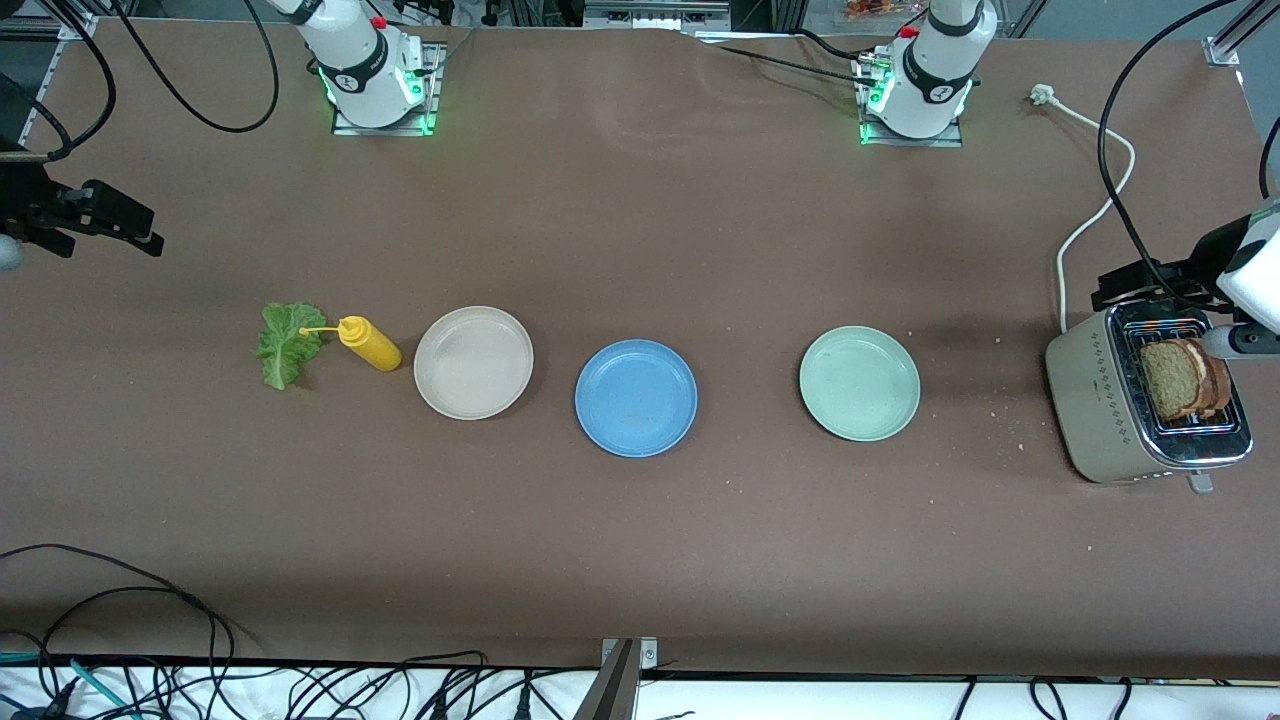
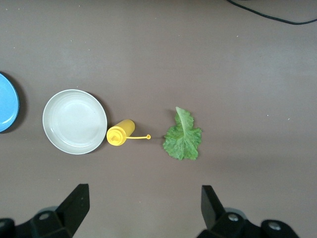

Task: Make sandwich in blue plate with both arms

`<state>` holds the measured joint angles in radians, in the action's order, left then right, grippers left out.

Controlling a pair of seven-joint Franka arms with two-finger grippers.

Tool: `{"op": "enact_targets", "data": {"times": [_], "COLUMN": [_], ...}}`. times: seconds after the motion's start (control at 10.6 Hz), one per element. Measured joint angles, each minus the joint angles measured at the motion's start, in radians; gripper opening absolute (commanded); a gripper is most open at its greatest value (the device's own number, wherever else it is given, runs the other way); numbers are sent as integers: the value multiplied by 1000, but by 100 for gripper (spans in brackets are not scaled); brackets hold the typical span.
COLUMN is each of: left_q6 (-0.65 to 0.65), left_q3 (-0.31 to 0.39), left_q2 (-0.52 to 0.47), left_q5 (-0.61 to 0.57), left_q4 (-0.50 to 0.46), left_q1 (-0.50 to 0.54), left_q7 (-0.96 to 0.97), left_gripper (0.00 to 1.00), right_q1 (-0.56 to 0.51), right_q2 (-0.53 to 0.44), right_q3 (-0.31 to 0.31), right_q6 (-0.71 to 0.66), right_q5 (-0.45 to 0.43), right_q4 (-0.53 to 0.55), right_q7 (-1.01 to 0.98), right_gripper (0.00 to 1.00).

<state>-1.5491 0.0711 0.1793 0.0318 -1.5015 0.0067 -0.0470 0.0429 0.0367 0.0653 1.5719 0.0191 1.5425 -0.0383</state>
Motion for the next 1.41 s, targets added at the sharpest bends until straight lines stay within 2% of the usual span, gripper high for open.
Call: {"op": "enact_targets", "data": {"times": [1.41], "left_q6": [0], "left_q3": [0], "left_q2": [2], "left_q5": [0], "left_q4": [-9], "left_q1": [13], "left_q7": [-20], "left_gripper": [100], "right_q1": [-2], "right_q2": [0], "right_q3": [16], "right_q6": [0], "right_q5": [0], "right_q4": [-1], "right_q7": [0], "right_gripper": [100]}}
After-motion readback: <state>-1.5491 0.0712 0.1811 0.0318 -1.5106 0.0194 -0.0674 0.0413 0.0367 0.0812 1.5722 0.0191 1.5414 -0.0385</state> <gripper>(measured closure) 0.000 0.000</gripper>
